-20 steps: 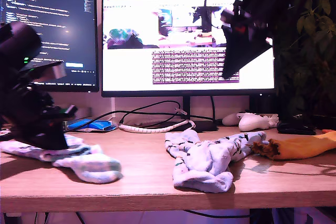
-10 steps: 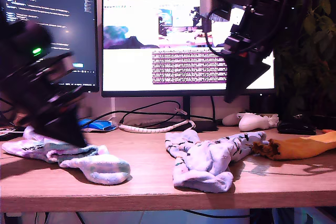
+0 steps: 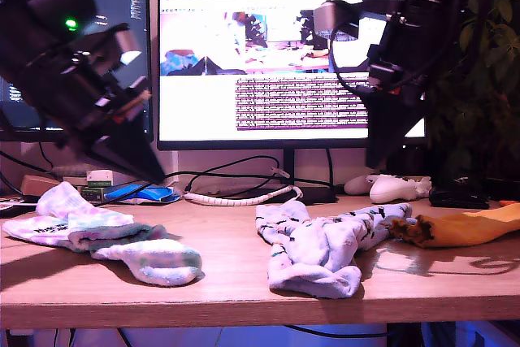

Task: Pair up the socks based on colour and pattern, by placing them on top of one another

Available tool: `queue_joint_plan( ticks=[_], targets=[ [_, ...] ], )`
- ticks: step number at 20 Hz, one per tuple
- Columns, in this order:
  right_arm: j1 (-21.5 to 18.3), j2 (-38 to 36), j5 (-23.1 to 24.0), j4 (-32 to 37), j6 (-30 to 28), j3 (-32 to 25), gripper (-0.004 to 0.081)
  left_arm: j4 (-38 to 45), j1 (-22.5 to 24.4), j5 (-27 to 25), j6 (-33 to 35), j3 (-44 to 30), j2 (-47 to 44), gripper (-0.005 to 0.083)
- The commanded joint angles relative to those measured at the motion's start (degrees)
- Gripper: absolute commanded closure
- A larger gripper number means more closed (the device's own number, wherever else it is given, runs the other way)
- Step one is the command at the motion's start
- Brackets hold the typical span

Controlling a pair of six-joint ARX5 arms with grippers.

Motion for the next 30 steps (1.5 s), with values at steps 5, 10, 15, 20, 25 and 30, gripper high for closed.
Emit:
queue_joint_plan(
  ticks=[5, 10, 15, 20, 25, 30],
  targets=[
    [-2.5, 2.1, -4.0, 4.3, 38.6, -0.7, 0.0499, 0.4, -1.2, 0.1, 0.3, -0.5, 0.7, 0.0785],
    [-2.6, 9.7, -9.1, 6.4, 46.6, -0.7, 0.0362, -0.1, -2.2, 0.9, 0.3, -0.5, 0.7, 0.0785],
    [-2.3, 13.5, -7.7, 8.8, 48.9, -0.6, 0.0385, -0.2, -3.1, 0.9, 0.3, -0.5, 0.7, 0.0785],
    [-2.1, 13.6, -8.1, 13.1, 49.4, 0.7, 0.0779, -0.4, -3.0, 0.9, 0.3, -0.5, 0.7, 0.0785],
    [0.4, 13.6, -9.8, 9.5, 48.1, 9.2, 0.0782, -0.9, -3.1, 1.2, 0.3, -0.5, 0.7, 0.0785],
    [2.1, 13.6, -9.7, 0.8, 44.1, 18.4, 0.0782, -1.9, -3.1, 2.1, -0.2, -0.5, 0.7, 0.0785]
  ],
)
